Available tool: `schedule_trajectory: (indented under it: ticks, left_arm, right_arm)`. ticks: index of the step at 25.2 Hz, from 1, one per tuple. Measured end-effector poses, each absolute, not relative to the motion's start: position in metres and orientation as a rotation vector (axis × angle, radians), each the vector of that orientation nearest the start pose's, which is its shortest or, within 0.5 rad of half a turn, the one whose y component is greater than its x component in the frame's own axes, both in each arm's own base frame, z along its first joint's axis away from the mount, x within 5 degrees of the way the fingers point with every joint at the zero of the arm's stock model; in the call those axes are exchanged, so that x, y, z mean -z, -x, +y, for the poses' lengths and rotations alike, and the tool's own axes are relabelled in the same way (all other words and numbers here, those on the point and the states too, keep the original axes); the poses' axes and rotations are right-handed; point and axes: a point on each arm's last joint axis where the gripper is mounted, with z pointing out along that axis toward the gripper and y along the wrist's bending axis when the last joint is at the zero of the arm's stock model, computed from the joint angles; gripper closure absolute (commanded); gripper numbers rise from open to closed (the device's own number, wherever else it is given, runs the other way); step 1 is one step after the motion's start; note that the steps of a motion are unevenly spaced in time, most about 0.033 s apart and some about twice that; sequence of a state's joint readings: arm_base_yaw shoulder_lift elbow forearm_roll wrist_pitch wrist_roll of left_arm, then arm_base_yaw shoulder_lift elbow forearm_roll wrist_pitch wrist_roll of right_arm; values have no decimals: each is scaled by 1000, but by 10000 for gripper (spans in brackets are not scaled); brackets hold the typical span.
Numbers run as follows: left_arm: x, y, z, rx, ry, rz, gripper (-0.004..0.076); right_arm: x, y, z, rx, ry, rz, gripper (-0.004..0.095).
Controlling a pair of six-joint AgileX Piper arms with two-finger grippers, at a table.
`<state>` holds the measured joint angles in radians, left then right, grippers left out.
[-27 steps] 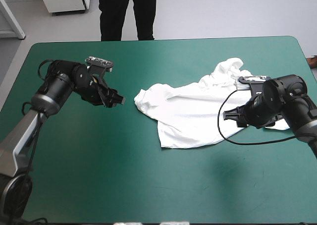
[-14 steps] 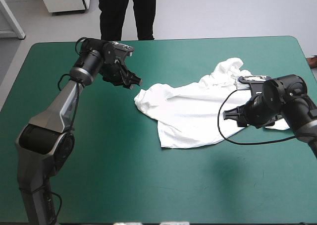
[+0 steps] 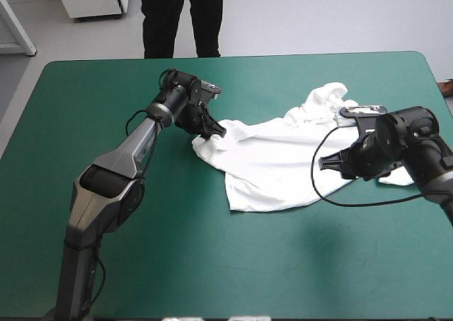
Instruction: Fold the cloth
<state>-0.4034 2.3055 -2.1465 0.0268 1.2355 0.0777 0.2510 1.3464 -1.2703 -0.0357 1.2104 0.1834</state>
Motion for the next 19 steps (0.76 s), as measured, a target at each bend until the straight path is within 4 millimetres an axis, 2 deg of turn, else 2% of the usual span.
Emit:
schedule_trajectory:
  ticks: [1, 2, 3, 5, 6, 11, 15, 19]
  left_arm:
    - [-222, -455, -192, 28, -692, 2792, 314]
    - [-220, -456, -193, 32, -692, 2794, 365]
    - [-220, -456, -193, 40, -694, 2797, 437]
    - [-219, -456, -194, 73, -712, 2800, 686]
    - [-218, -456, -196, 101, -713, 2805, 724]
    - [-216, -455, -200, 141, -728, 2809, 727]
    - [-216, -455, -201, 144, -731, 2808, 727]
    - [-216, -455, -201, 145, -731, 2808, 727]
  right_arm:
    - [-347, -251, 61, -64, 102, 2769, 504]
    - [-347, -251, 61, -64, 102, 2769, 504]
    - [-347, -251, 61, -64, 102, 2768, 504]
    - [-347, -251, 62, -71, 108, 2769, 503]
    - [-347, -250, 63, -87, 115, 2773, 503]
    - [-344, -248, 77, -171, 232, 2794, 500]
    - [-341, -242, 105, -184, 405, 2777, 493]
    - [-327, -239, 140, -192, 579, 2791, 368]
